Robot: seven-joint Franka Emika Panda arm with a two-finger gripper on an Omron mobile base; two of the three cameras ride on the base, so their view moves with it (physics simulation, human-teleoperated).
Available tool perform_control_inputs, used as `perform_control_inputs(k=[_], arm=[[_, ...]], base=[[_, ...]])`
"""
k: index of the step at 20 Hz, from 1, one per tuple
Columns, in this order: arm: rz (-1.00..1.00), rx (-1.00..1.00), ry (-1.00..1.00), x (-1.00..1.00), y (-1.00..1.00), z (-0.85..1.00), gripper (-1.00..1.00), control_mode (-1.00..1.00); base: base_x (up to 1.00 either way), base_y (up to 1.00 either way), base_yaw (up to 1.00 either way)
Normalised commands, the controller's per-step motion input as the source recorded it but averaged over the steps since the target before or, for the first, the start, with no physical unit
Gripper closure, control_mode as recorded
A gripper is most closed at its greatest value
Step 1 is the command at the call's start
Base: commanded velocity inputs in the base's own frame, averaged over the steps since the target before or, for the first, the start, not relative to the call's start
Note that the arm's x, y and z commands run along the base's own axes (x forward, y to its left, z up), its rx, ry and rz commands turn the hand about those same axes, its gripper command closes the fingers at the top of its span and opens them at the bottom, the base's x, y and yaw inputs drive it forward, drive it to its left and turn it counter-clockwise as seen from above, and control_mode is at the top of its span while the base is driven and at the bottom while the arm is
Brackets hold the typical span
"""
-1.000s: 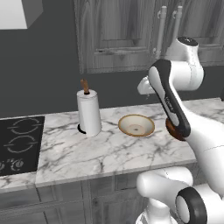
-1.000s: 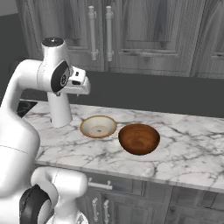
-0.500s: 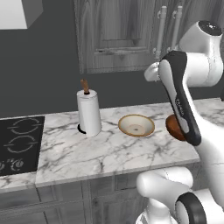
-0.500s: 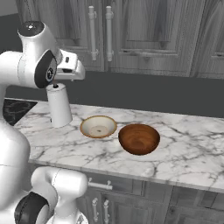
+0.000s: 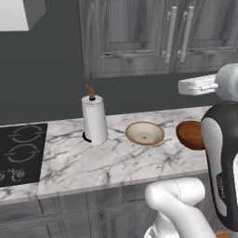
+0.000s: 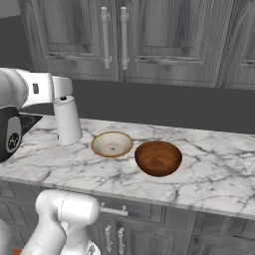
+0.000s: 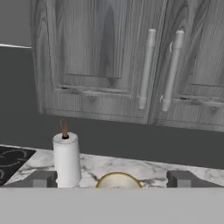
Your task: Open the cabinet. Pick the bowls from the counter and place them in the cabinet. Then close the cabinet.
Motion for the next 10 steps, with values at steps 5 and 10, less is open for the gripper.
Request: perform_control_inputs(k=[5, 10], arm=[[0.00, 0.00, -0.21, -0.31, -0.24, 0.51, -1.00, -1.00], [0.00, 0.00, 0.05, 0.04, -0.45, 0.54, -1.00, -1.00]], base=[[0.00, 0.00, 0.00], [0.00, 0.00, 0.00]])
